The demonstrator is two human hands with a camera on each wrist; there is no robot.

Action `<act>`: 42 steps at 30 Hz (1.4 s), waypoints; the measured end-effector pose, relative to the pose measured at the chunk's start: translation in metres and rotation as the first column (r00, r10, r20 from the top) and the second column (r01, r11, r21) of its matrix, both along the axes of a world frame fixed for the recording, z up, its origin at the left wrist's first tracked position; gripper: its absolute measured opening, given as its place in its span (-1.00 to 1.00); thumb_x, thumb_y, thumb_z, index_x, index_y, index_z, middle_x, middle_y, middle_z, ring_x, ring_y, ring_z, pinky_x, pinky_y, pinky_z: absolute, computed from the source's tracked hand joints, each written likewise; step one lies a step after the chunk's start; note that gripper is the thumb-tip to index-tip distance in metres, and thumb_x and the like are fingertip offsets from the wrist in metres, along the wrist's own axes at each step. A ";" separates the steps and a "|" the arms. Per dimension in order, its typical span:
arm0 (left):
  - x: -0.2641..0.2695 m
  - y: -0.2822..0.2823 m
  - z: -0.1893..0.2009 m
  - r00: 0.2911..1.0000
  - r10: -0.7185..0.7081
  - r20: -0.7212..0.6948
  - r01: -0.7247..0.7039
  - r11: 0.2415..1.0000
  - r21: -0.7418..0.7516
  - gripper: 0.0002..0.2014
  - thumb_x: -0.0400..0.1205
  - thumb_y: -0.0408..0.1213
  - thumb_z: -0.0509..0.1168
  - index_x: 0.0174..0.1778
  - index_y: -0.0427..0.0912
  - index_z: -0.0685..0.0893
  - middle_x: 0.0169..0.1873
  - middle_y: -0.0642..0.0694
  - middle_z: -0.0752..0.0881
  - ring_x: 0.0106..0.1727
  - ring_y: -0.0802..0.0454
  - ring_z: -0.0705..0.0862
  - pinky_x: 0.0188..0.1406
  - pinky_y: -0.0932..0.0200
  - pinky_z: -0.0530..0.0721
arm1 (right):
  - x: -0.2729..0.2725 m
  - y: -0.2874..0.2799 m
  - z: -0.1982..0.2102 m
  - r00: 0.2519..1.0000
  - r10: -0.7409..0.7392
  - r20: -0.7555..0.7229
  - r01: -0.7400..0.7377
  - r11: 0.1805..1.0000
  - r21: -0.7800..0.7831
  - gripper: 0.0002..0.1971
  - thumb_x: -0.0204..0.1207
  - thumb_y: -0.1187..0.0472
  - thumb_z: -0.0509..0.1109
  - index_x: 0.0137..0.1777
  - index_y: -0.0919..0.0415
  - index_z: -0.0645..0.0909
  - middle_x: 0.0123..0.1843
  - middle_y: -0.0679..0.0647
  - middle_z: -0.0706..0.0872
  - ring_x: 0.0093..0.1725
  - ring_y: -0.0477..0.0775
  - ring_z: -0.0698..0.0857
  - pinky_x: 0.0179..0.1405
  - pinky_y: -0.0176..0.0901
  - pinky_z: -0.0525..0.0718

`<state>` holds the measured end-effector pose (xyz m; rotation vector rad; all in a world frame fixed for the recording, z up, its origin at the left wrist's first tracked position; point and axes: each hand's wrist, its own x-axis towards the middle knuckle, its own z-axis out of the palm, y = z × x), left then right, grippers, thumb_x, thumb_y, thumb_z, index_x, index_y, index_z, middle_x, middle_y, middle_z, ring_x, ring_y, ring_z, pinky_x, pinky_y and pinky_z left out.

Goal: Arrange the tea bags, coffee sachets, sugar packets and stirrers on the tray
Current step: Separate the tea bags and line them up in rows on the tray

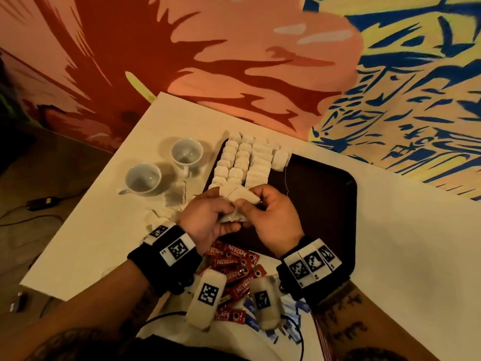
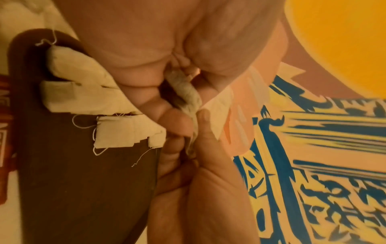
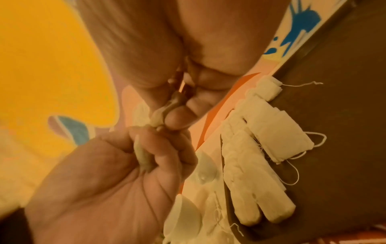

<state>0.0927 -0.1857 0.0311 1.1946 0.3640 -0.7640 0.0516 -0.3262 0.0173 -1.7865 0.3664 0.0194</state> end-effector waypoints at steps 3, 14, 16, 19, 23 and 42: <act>0.003 -0.001 -0.003 0.995 -0.093 -0.031 0.089 0.989 -0.115 -0.68 0.61 -0.69 0.16 0.19 -0.32 0.60 -0.05 -0.28 0.75 -0.14 -0.15 0.77 -0.38 0.17 0.78 | 0.001 -0.010 0.003 0.994 -0.111 -0.020 0.112 0.985 0.131 -0.90 0.51 0.21 0.58 -0.03 0.10 0.72 -0.11 0.11 0.87 -0.13 0.16 0.85 -0.09 0.17 0.84; 0.019 -0.017 0.000 0.989 -0.145 -0.039 0.148 0.985 0.084 -0.87 0.51 -0.33 0.15 -0.23 -0.16 0.60 -0.52 -0.06 0.50 -0.59 0.07 0.33 -0.52 0.31 0.14 | 0.008 -0.027 -0.002 0.958 -0.226 -0.175 0.276 0.893 0.355 -0.92 0.55 0.18 0.53 0.00 0.12 0.74 -0.15 0.03 0.83 -0.23 -0.10 0.70 -0.32 -0.25 0.61; 0.020 -0.018 -0.004 0.985 -0.165 0.039 0.161 0.983 0.086 -0.84 0.52 -0.09 0.36 -0.16 -0.11 0.64 -0.55 0.02 0.52 -0.60 0.10 0.31 -0.58 0.30 0.12 | 0.007 -0.025 -0.004 0.955 -0.253 -0.152 0.291 0.896 0.335 -0.94 0.52 0.23 0.55 -0.04 0.13 0.75 -0.23 -0.02 0.82 -0.34 -0.18 0.69 -0.42 -0.35 0.59; 0.019 -0.024 -0.010 0.970 -0.164 0.182 0.129 0.974 0.189 -0.82 0.47 0.01 0.54 -0.15 0.04 0.76 -0.59 0.03 0.52 -0.61 0.11 0.36 -0.56 0.27 0.28 | 0.004 -0.023 -0.006 0.975 -0.206 -0.085 0.221 0.940 0.262 -0.92 0.50 0.30 0.57 -0.09 0.14 0.74 -0.40 -0.17 0.76 -0.46 -0.30 0.65 -0.45 -0.48 0.53; 0.020 -0.026 -0.016 0.949 -0.177 0.259 0.085 0.940 0.331 -0.92 0.50 -0.11 0.56 -0.24 0.04 0.80 -0.54 -0.02 0.65 -0.54 0.06 0.54 -0.48 0.17 0.53 | 0.000 -0.023 -0.007 0.995 -0.070 -0.066 0.079 0.984 0.161 -0.85 0.47 0.29 0.61 -0.05 0.05 0.75 -0.21 -0.14 0.86 -0.20 -0.24 0.79 -0.18 -0.40 0.67; 0.039 0.015 -0.035 0.934 -0.270 0.236 0.117 0.851 0.511 -0.88 0.64 -0.03 0.39 -0.15 0.08 0.81 -0.35 -0.03 0.82 -0.36 0.14 0.75 -0.38 0.25 0.68 | 0.074 -0.118 -0.054 0.962 -0.078 -0.260 -0.057 0.878 -0.475 -0.93 0.58 0.02 0.46 -0.03 -0.04 0.71 -0.18 -0.08 0.82 -0.16 -0.07 0.79 -0.04 -0.09 0.75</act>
